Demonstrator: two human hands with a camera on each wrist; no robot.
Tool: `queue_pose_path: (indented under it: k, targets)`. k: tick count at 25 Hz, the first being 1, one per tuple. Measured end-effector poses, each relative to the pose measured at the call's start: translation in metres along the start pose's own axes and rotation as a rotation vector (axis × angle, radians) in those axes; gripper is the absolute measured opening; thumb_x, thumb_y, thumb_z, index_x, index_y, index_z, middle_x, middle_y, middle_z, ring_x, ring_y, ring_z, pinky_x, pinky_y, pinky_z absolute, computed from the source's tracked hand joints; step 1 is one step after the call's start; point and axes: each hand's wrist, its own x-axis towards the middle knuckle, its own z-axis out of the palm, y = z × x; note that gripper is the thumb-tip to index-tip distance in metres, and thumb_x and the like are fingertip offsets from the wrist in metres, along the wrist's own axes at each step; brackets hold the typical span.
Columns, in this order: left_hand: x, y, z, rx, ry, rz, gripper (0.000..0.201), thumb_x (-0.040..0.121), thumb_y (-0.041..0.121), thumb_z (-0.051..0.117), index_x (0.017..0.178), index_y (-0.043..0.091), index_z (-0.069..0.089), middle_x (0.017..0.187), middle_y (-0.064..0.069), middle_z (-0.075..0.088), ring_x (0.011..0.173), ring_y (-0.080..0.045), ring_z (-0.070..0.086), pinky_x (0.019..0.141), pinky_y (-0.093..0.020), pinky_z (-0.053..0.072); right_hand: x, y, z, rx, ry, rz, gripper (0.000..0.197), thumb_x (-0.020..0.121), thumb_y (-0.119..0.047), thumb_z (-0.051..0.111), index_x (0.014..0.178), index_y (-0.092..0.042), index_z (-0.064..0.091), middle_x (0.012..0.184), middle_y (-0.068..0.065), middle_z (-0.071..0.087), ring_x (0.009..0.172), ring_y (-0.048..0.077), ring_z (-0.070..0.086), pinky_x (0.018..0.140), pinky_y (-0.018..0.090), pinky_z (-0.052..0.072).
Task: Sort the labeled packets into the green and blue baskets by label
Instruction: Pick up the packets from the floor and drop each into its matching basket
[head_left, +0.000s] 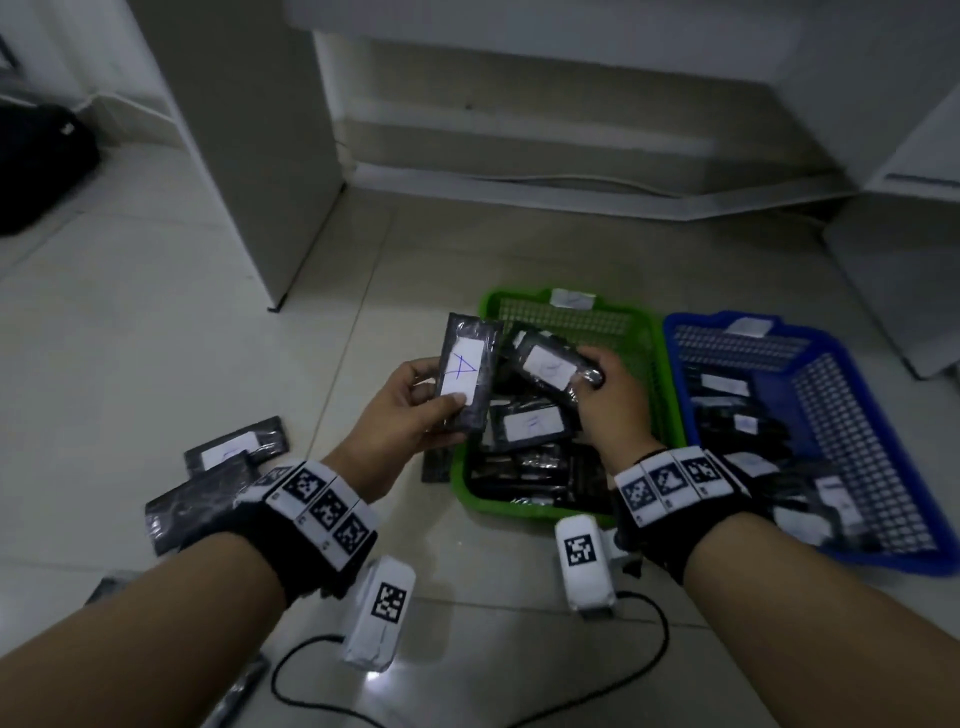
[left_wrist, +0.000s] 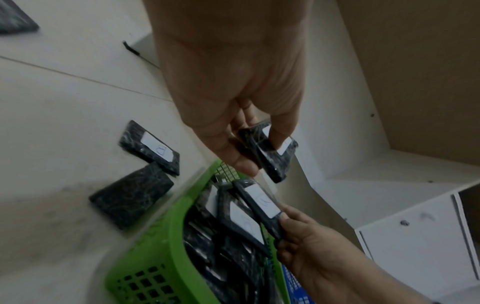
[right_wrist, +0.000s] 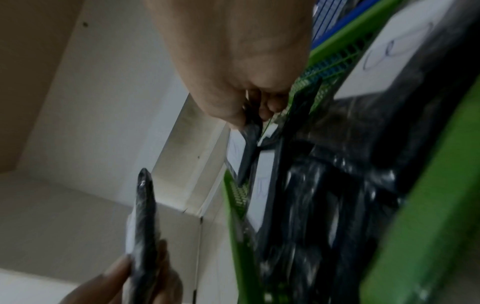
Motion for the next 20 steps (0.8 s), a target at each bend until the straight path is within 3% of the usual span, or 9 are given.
queue_pose_path:
  k: [2,4,7,9,10,12,14,17,20]
  targets:
    - [0.012,0.001,0.020,0.021,-0.028,-0.026,0.043,0.087,0.000,0.059,0.126,0.011,0.044,0.107,-0.014,0.065,0.076,-0.021,0.068,0.063,-0.030,0.058,0.024,0.018,-0.012,-0.026,-0.133,0.045,0.036,0.092,-0.008,0.052,0.124,-0.024,0.059,0.124,0.005,0.062,0.106,0.023,0.059,0.091,0.036,0.051]
    - [0.023,0.005,0.036,0.081,-0.058,-0.052,0.044,0.087,-0.002,0.058,0.127,0.009,0.041,0.105,-0.016,0.065,0.079,-0.026,0.068,0.064,-0.032,0.060,0.036,0.028,-0.021,0.008,-0.179,0.046,0.037,0.091,-0.005,0.054,0.124,-0.020,0.061,0.121,0.004,0.064,0.107,0.025,0.061,0.095,0.040,0.051]
    - [0.039,0.017,0.066,0.185,-0.087,-0.092,0.044,0.088,-0.003,0.056,0.126,0.011,0.041,0.100,-0.017,0.064,0.079,-0.028,0.067,0.069,-0.035,0.060,0.048,0.028,-0.055,0.042,-0.153,0.124,0.029,0.093,-0.008,0.054,0.120,-0.010,0.064,0.103,0.011,0.066,0.085,0.025,0.063,0.086,0.042,0.055]
    - [0.050,0.026,0.089,0.227,-0.129,-0.114,0.042,0.088,-0.003,0.055,0.125,0.013,0.042,0.095,-0.014,0.064,0.076,-0.026,0.065,0.066,-0.032,0.059,0.058,0.017,-0.086,0.047,-0.176,0.210,0.027,0.097,-0.017,0.050,0.115,-0.001,0.063,0.096,0.015,0.065,0.079,0.027,0.062,0.082,0.043,0.056]
    - [0.056,0.031,0.102,0.251,-0.163,-0.125,0.041,0.088,-0.003,0.054,0.125,0.014,0.044,0.093,-0.012,0.064,0.075,-0.025,0.065,0.064,-0.031,0.059,0.061,0.010,-0.102,0.080,-0.209,0.241,0.032,0.098,-0.025,0.048,0.113,0.001,0.061,0.092,0.015,0.064,0.074,0.027,0.061,0.074,0.042,0.057]
    - [0.068,0.039,0.138,0.303,-0.248,-0.135,0.041,0.089,-0.002,0.052,0.125,0.016,0.048,0.092,-0.009,0.064,0.074,-0.021,0.063,0.065,-0.030,0.057,0.060,0.000,-0.137,0.172,-0.299,0.259,0.038,0.098,-0.037,0.046,0.110,-0.003,0.057,0.084,0.013,0.063,0.063,0.021,0.057,0.057,0.032,0.050]
    - [0.078,0.039,0.176,0.338,-0.321,-0.117,0.041,0.090,-0.002,0.050,0.126,0.018,0.050,0.089,-0.008,0.064,0.073,-0.018,0.062,0.067,-0.030,0.055,0.057,0.002,-0.166,0.247,-0.369,0.243,0.033,0.097,-0.033,0.050,0.111,-0.004,0.057,0.079,0.010,0.062,0.059,0.017,0.055,0.055,0.030,0.046]
    - [0.089,0.017,0.230,0.326,-0.324,-0.096,0.045,0.089,0.002,0.055,0.132,0.013,0.048,0.096,-0.014,0.064,0.077,-0.020,0.062,0.079,-0.040,0.057,0.054,0.029,-0.192,0.439,-0.252,0.308,0.017,0.097,-0.013,0.048,0.107,-0.001,0.055,0.069,0.008,0.059,0.054,0.015,0.057,0.051,0.026,0.051]
    - [0.092,-0.021,0.263,0.527,-0.192,0.012,0.055,0.086,0.013,0.065,0.135,0.016,0.042,0.110,-0.012,0.058,0.091,-0.024,0.062,0.089,-0.042,0.053,0.062,0.071,-0.203,0.651,-0.069,0.479,0.014,0.097,-0.010,0.046,0.091,-0.001,0.056,0.056,0.007,0.061,0.050,0.016,0.059,0.049,0.026,0.053]
